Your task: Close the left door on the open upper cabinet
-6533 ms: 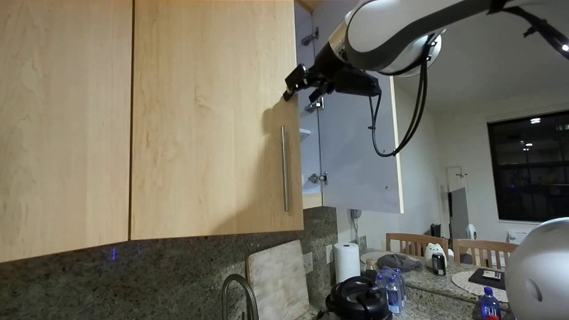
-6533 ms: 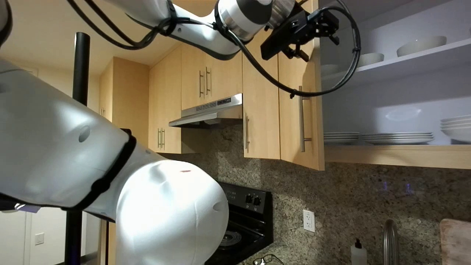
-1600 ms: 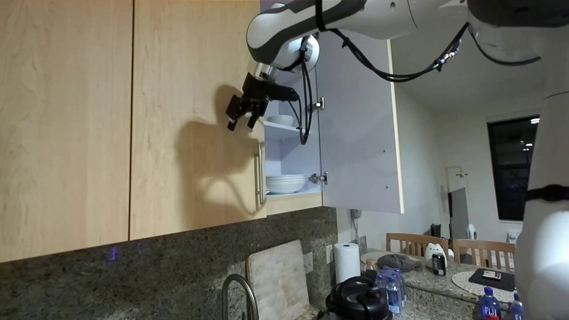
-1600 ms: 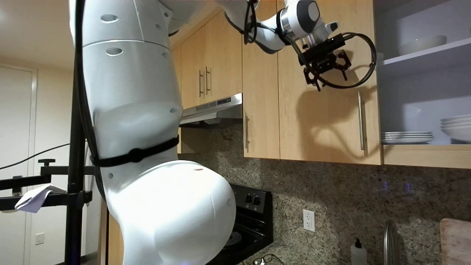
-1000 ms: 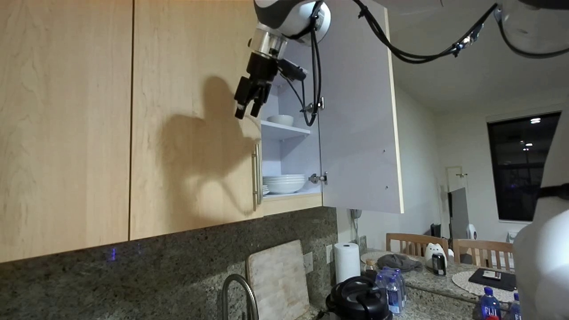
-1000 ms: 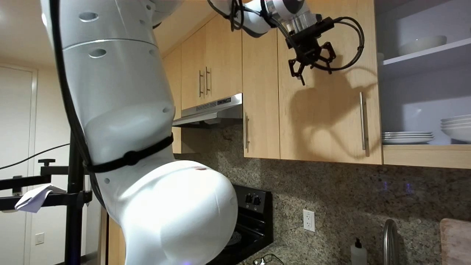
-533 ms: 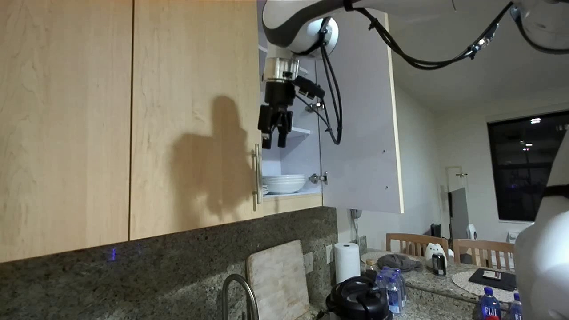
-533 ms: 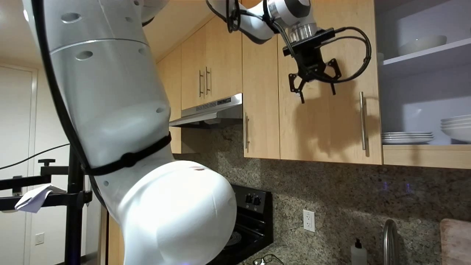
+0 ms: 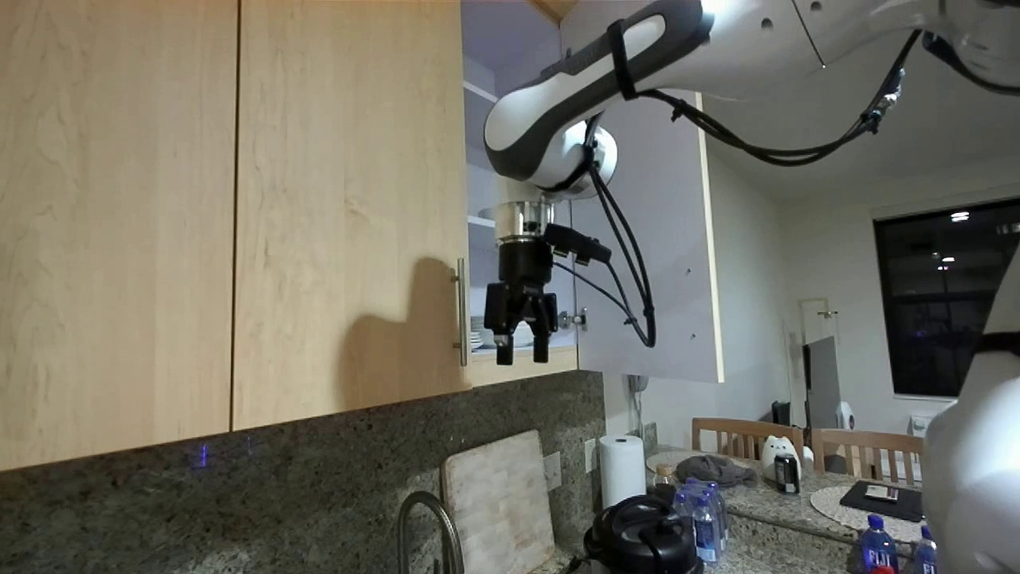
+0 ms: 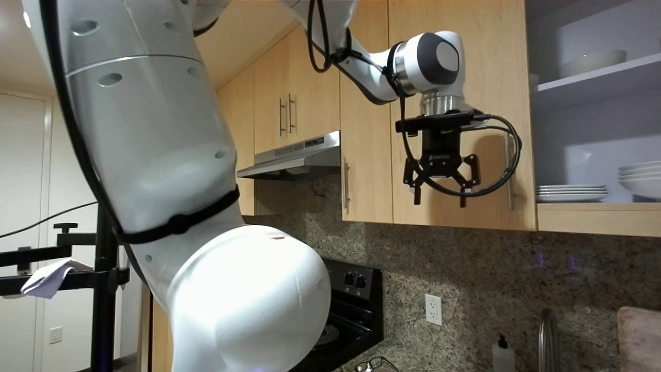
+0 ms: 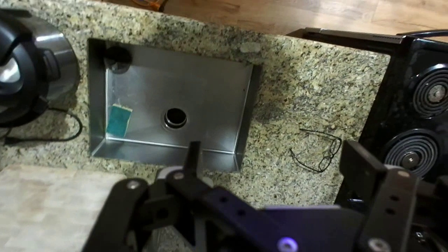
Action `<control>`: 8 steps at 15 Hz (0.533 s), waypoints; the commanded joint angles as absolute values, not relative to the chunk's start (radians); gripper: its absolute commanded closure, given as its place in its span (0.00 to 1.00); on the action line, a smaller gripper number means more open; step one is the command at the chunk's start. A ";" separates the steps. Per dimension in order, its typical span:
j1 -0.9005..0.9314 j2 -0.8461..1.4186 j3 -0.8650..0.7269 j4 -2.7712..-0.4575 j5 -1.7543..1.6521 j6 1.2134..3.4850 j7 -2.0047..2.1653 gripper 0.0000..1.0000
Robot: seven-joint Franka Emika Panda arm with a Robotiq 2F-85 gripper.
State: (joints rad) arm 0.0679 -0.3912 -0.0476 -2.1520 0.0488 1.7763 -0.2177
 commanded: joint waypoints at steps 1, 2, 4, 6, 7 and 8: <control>0.037 -0.502 -0.050 -2.302 0.103 1.801 -0.134 0.00; 0.031 -0.525 -0.053 -2.331 0.115 1.803 -0.121 0.00; 0.017 -0.582 -0.056 -2.395 0.129 1.816 -0.088 0.00; 0.002 -0.646 -0.054 -2.455 0.134 1.836 -0.058 0.00; -0.005 -0.678 -0.052 -2.480 0.134 1.843 -0.043 0.00; -0.013 -0.709 -0.049 -2.504 0.130 1.851 -0.027 0.00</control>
State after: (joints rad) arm 0.0135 -0.5925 -0.0594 -2.4029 0.1099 1.8058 -0.0807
